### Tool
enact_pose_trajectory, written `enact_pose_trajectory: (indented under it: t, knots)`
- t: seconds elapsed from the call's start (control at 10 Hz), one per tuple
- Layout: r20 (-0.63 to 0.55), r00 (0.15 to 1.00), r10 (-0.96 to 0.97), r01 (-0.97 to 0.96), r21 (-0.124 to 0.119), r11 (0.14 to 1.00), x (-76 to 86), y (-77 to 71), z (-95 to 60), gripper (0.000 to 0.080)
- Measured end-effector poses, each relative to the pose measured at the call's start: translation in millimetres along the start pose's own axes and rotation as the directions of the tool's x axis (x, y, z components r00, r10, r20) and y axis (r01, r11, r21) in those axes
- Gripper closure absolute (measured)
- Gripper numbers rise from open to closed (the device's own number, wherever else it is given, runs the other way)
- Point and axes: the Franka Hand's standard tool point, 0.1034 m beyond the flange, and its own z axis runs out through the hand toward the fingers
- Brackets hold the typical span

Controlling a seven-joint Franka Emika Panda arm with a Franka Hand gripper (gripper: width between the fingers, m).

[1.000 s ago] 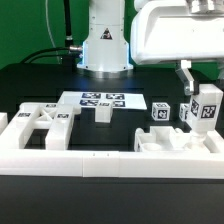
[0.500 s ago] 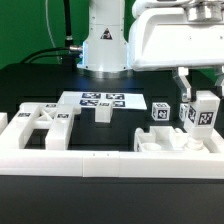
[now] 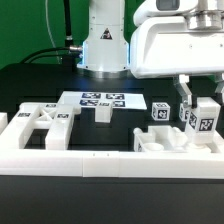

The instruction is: Assemble chair

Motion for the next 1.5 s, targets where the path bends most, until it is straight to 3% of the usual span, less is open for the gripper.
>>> enact_pose_trajectory:
  t: [0.3, 0.6, 0.8, 0.9, 1.0, 1.3, 1.5]
  knots:
    - [-0.115, 0.993, -0.022, 0.02, -0.017, 1.0, -4.7, -1.3, -1.8, 0.0512]
    - [-0.134, 0.991, -0.027, 0.024, -0.022, 0.999, -4.7, -0.3, -1.8, 0.0512]
    - [-0.13, 0.991, -0.029, 0.027, -0.022, 0.999, -4.1, 0.8, -2.2, 0.0228]
    - [-0.112, 0.993, -0.032, 0.03, -0.022, 0.999, 1.0, 5.3, -6.6, 0.0228]
    - [-0.111, 0.993, -0.034, 0.032, -0.023, 0.999, 5.9, 6.6, -12.6, 0.0164]
    - [-0.1, 0.994, -0.051, 0.049, -0.029, 0.998, 19.8, 17.9, -27.0, 0.0151]
    - [-0.089, 0.995, -0.054, 0.052, -0.026, 0.998, 14.9, 14.9, -22.5, 0.0151]
